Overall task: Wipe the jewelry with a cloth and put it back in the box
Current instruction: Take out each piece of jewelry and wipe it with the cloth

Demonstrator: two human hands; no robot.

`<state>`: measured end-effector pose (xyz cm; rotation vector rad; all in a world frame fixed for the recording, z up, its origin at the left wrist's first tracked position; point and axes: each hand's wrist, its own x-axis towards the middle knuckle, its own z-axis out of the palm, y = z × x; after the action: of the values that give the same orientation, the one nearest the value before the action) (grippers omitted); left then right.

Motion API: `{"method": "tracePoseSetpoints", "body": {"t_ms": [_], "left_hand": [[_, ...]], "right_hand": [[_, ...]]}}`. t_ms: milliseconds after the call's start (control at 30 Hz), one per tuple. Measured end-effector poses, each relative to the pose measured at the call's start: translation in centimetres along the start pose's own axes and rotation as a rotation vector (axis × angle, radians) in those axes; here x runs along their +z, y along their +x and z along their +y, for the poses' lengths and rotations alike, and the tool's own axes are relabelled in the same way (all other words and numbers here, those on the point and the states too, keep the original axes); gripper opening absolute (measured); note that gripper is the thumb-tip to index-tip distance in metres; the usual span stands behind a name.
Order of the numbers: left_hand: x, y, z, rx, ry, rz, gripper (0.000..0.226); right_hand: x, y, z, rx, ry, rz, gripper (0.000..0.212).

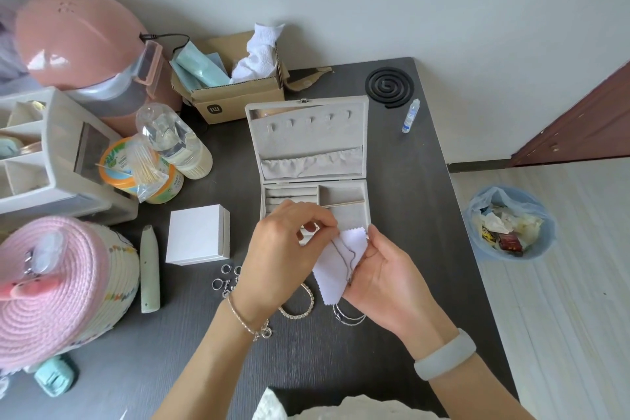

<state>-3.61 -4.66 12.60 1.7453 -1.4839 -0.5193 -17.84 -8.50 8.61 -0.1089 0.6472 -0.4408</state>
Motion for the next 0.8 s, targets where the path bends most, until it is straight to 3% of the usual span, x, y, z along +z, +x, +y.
{"method": "tracePoseSetpoints", "body": {"t_ms": [133,267,367,467,600,800], "left_hand": [[0.0,-0.1,-0.2,0.009,0.017,0.013,0.014],[0.0,-0.3,0.0,0.024,0.034,-0.004,0.009],[-0.1,-0.5,0.2,-0.029,-0.025,-0.012,0.014],[-0.2,-0.7,0.4,-0.194,-0.161,-0.020,0.027],[-0.1,-1.0,0.3,-0.362,-0.387,0.078,0.027],[-0.4,-0.7,0.0,-0.463,-0.623,0.295,0.016]], "right_hand": [[0.0,0.1,0.2,0.014,-0.070,-0.023,0.046],[0.3,0.1,0.3,-0.021,-0.172,-0.080,0.066],[1.0,-0.2,0.4,-0.081,-0.280,0.022,0.033],[1.6,-0.4,0.5,-0.156,-0.424,0.136,0.013],[1.7,-0.7,0.5,-0.220,-0.514,0.193,0.017],[0.6,-1.1,0.8,-0.227,-0.517,0.218,0.016]]}}
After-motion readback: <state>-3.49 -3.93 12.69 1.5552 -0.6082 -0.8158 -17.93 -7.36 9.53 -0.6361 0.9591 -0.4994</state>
